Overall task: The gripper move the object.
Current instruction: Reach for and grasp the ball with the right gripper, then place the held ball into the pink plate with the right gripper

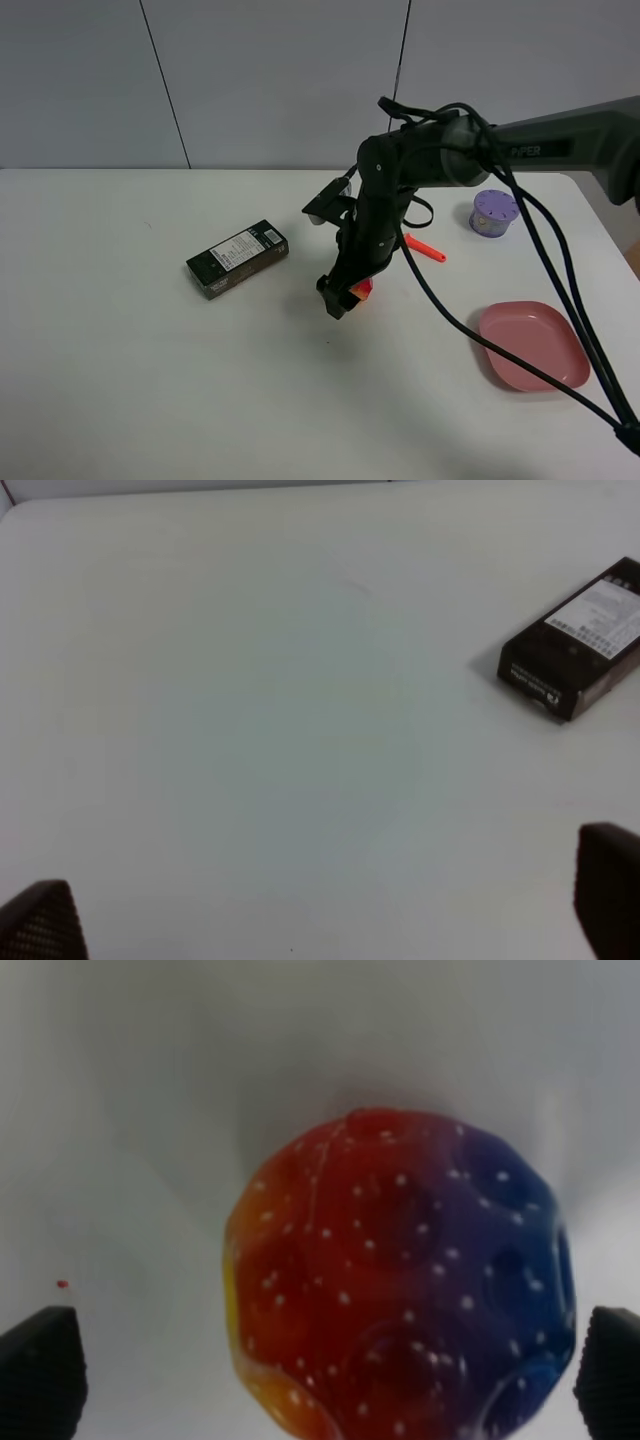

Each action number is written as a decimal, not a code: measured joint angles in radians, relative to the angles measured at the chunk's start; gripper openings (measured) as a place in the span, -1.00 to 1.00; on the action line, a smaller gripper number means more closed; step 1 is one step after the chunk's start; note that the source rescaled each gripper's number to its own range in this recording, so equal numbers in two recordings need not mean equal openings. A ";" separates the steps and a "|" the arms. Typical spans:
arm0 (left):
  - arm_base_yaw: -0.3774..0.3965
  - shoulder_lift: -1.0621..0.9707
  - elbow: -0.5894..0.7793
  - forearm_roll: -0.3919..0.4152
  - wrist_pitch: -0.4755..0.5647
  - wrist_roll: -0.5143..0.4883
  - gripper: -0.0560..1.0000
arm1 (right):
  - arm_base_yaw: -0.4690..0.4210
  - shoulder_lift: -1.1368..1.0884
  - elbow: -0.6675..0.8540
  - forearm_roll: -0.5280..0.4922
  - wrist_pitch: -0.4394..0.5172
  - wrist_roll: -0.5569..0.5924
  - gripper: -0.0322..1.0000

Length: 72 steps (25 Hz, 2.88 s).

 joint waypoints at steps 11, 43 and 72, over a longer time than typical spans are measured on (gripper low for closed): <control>0.000 0.000 0.000 0.000 0.000 0.000 1.00 | 0.000 0.033 -0.001 -0.052 -0.038 0.025 1.00; 0.000 0.000 0.000 0.000 0.000 0.000 1.00 | -0.006 -0.291 0.032 -0.029 0.306 -0.005 -0.92; 0.000 0.000 0.000 -0.001 0.000 0.000 1.00 | -0.529 -0.636 0.656 -0.187 0.057 -0.165 -0.92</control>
